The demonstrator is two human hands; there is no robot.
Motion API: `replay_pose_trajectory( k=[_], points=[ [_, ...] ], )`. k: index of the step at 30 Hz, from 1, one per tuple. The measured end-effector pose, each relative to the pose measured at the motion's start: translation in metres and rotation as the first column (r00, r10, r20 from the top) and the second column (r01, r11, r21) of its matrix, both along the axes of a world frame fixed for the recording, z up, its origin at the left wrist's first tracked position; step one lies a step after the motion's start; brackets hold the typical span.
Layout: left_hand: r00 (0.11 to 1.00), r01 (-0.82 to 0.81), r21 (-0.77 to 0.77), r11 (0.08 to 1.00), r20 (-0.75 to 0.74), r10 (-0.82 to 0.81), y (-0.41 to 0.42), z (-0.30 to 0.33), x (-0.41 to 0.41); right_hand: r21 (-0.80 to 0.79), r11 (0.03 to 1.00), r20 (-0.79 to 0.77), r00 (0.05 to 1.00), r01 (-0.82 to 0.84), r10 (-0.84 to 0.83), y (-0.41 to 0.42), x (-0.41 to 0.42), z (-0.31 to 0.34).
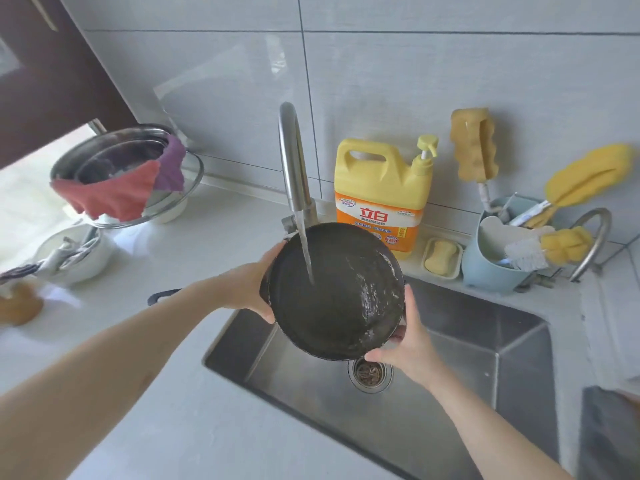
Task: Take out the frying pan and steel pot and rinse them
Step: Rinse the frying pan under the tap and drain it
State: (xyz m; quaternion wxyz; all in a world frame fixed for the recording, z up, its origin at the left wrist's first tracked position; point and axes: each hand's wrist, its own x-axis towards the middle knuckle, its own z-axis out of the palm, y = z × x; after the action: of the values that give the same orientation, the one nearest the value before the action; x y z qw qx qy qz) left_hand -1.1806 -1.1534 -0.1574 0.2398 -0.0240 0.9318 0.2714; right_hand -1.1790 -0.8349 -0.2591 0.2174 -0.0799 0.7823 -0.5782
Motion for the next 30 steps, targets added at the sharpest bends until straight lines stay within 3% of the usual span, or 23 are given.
replay_pose_trajectory(
  k=[4, 7, 10, 14, 17, 22, 27, 30],
  points=[
    [0.990, -0.102, 0.223, 0.969, -0.070, 0.120, 0.004, -0.024, 0.014, 0.170, 0.980, -0.138, 0.983, -0.099, 0.123, 0.012, -0.033, 0.037],
    [0.990, -0.139, 0.290, 0.947, 0.025, 0.138, 0.013, -0.046, 0.018, 0.310, 0.926, -0.124, 0.956, -0.217, 0.265, 0.028, -0.054, 0.063],
    [0.982, -0.159, 0.322, 0.933, 0.153, 0.114, 0.021, -0.055, 0.023, 0.334, 0.898, -0.085, 0.940, -0.286, 0.330, 0.041, -0.060, 0.078],
    [0.979, -0.159, 0.334, 0.929, 0.178, 0.104, 0.017, -0.051, 0.029, 0.311, 0.914, 0.001, 0.961, -0.262, 0.275, 0.040, -0.042, 0.057],
    [0.987, -0.152, 0.259, 0.954, 0.083, 0.135, 0.007, -0.042, 0.032, 0.269, 0.942, 0.000, 0.978, -0.200, 0.208, 0.027, -0.026, 0.034],
    [0.973, -0.125, 0.147, 0.981, -0.175, 0.150, 0.010, -0.027, 0.027, 0.217, 0.971, -0.146, 0.980, -0.100, 0.133, 0.013, -0.030, 0.030],
    [0.909, -0.203, -0.020, 0.979, -0.375, 0.181, 0.035, -0.031, 0.028, 0.311, 0.950, -0.288, 0.952, -0.007, 0.102, 0.029, -0.041, 0.025],
    [0.847, -0.229, -0.037, 0.973, -0.501, 0.180, 0.054, -0.046, 0.035, 0.379, 0.923, -0.387, 0.918, 0.071, 0.088, 0.045, -0.044, 0.021]
  ],
)
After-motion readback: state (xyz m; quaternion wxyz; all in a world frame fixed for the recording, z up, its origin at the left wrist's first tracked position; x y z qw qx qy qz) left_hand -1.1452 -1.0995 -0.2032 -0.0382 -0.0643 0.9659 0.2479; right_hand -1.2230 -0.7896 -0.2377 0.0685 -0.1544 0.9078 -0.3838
